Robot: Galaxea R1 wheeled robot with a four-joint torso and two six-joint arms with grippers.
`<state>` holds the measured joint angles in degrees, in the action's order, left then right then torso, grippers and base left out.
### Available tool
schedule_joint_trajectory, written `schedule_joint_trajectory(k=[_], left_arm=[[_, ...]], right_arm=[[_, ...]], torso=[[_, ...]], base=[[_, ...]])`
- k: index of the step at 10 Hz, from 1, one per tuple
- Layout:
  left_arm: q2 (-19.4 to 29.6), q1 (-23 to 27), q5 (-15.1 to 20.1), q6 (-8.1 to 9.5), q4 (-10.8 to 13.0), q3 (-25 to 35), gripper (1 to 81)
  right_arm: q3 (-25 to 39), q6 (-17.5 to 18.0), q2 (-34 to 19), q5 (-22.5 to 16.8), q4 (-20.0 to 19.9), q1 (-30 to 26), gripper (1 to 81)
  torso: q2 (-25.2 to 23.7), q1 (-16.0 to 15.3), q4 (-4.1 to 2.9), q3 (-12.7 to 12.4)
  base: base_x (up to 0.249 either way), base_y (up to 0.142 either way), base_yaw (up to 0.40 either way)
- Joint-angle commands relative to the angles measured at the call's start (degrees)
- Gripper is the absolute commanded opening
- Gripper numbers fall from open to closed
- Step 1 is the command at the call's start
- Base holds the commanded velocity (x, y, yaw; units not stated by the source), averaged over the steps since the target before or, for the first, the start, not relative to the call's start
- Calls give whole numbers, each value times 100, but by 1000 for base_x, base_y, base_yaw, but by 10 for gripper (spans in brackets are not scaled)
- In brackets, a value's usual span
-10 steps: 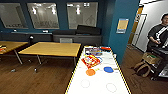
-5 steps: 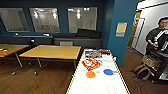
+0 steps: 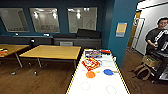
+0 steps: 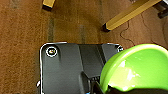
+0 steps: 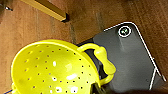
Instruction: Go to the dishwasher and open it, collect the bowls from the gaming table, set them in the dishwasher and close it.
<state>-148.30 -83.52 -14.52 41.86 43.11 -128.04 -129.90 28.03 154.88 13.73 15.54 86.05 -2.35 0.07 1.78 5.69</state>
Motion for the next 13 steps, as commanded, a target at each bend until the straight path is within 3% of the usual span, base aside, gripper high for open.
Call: schedule_joint_trajectory(k=[1,3,7,10,13], left_arm=[[-235,51,-95,-29,189,-405,10],[-428,-29,-121,-29,189,-747,10],[-623,-99,-253,-20,233,-1145,10],[-508,-222,-640,-20,233,-1145,10],[-491,-301,-657,-20,233,-1145,10]], right_arm=[[-858,-25,571,-160,326,-75,10],[-1202,-25,748,-160,388,-13,10],[-1239,-25,705,-160,397,-31,10],[-608,-25,276,-160,397,4,10],[-315,-25,124,-160,406,4,10]], torso=[[0,-7,0,0],[0,-7,0,0],[-2,-7,0,-2],[2,-10,0,0],[-4,-7,0,-4]], base=[[0,0,0],[0,0,0],[0,0,0],[-52,0,0],[-101,0,0]])
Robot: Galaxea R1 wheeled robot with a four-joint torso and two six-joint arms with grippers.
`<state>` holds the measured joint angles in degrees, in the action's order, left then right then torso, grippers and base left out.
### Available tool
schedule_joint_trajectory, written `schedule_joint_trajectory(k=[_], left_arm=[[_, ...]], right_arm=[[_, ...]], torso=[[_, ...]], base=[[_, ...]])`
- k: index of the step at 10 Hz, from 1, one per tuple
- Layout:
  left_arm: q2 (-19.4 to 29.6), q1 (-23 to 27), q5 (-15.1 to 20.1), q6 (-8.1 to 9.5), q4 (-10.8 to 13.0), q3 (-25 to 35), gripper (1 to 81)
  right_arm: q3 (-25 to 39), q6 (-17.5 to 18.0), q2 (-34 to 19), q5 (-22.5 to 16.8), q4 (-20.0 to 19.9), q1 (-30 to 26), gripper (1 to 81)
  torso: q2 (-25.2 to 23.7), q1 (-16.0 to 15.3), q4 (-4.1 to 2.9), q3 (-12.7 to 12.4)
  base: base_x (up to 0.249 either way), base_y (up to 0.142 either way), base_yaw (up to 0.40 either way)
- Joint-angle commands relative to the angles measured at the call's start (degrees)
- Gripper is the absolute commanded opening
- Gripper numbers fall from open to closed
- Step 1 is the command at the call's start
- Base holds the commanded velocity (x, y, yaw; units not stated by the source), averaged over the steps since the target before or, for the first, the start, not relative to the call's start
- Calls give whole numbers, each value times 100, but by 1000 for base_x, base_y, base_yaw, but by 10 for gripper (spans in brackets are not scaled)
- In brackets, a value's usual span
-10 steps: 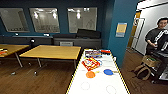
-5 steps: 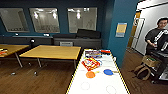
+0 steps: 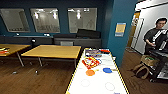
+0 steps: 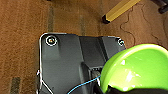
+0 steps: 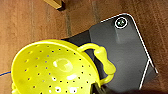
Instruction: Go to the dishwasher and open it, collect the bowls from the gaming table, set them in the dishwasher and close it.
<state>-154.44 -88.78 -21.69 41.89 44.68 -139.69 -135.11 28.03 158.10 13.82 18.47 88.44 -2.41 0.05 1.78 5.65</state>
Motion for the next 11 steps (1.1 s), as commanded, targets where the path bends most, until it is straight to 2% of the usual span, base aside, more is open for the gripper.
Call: schedule_joint_trajectory(k=[1,6,11], left_arm=[[124,225,59,-23,76,21,10],[-26,190,68,-31,85,-129,10],[-350,120,68,-31,164,-603,10]], right_arm=[[170,-25,-171,-170,121,-234,10],[144,-25,-101,-161,192,-217,10],[3,-25,40,-169,289,-191,10]], torso=[[2,-5,0,0],[-2,-5,0,-2],[-5,-5,0,-5]], base=[[-110,0,0],[-113,0,0],[-122,0,0]])
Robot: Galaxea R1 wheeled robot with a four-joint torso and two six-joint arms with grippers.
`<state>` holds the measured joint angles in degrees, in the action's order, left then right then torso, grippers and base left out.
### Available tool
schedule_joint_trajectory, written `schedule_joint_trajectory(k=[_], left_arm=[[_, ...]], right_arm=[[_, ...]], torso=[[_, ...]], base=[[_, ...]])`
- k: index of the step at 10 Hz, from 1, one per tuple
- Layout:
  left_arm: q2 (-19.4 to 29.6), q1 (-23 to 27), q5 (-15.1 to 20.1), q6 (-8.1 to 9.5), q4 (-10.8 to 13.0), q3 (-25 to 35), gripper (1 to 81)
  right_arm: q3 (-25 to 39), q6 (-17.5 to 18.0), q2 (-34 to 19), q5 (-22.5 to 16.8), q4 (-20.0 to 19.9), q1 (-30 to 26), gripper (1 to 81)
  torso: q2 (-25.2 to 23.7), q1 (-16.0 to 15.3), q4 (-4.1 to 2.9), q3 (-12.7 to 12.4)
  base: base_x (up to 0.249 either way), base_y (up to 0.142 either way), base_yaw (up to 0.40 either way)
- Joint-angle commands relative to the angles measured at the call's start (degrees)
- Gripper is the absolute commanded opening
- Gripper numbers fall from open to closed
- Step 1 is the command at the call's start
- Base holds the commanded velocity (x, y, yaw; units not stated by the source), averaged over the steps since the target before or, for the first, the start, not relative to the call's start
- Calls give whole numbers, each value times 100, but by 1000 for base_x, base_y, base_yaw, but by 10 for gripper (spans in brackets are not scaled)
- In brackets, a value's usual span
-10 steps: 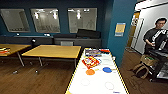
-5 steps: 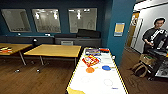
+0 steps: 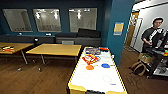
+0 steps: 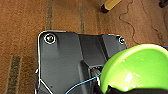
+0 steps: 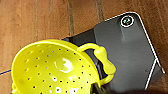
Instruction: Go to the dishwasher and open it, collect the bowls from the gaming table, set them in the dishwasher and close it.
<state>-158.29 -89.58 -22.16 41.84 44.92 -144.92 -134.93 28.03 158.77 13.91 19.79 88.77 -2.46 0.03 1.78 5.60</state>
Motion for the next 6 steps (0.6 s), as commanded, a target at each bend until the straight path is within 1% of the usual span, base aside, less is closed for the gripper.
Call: schedule_joint_trajectory(k=[1,6], left_arm=[[0,199,116,-27,140,-80,10],[-62,173,142,-18,210,-80,10]], right_arm=[[-24,-25,-9,-178,166,-223,10],[-33,-25,26,-160,157,-214,10]], torso=[[0,-3,0,0],[-2,-3,0,0]], base=[[-128,0,0],[-130,0,0]])
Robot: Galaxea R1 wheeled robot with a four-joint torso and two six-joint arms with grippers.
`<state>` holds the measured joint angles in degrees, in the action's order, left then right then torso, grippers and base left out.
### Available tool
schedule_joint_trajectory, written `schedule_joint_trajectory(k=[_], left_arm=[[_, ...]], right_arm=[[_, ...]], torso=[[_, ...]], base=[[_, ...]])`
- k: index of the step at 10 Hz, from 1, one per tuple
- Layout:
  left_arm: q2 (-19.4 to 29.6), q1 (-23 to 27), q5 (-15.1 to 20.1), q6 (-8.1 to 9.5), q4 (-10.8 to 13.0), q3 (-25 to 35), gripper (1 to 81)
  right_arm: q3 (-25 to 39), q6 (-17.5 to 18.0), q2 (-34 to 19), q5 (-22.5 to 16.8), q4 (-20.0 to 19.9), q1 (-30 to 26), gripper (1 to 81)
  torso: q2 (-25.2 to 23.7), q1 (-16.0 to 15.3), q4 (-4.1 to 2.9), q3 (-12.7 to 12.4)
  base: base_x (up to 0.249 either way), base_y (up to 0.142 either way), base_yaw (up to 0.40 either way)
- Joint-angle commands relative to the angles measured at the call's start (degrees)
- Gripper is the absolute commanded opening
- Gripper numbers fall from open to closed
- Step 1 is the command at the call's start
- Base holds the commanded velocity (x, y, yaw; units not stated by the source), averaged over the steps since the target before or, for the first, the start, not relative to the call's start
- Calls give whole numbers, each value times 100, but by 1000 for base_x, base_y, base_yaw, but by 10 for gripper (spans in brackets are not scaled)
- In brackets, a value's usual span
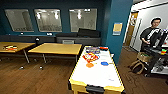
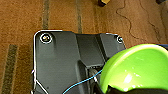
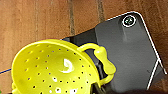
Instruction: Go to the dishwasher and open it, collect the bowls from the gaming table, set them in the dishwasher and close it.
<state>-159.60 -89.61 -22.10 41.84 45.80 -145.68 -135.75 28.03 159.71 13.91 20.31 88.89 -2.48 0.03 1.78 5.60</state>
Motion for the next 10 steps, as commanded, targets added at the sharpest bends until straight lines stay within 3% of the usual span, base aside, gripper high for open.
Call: schedule_joint_trajectory(k=[1,7,10], left_arm=[[24,176,180,-18,122,-14,10],[-424,176,180,-18,122,-725,10],[-424,176,180,-27,140,-919,10]], right_arm=[[50,-25,-51,-160,105,-244,10],[41,-25,46,-160,140,-236,10],[-11,-25,196,-134,175,-262,10]], torso=[[0,-3,0,0],[0,-3,0,0],[0,-3,0,-2]], base=[[-130,0,0],[-137,0,0],[-150,0,0]])
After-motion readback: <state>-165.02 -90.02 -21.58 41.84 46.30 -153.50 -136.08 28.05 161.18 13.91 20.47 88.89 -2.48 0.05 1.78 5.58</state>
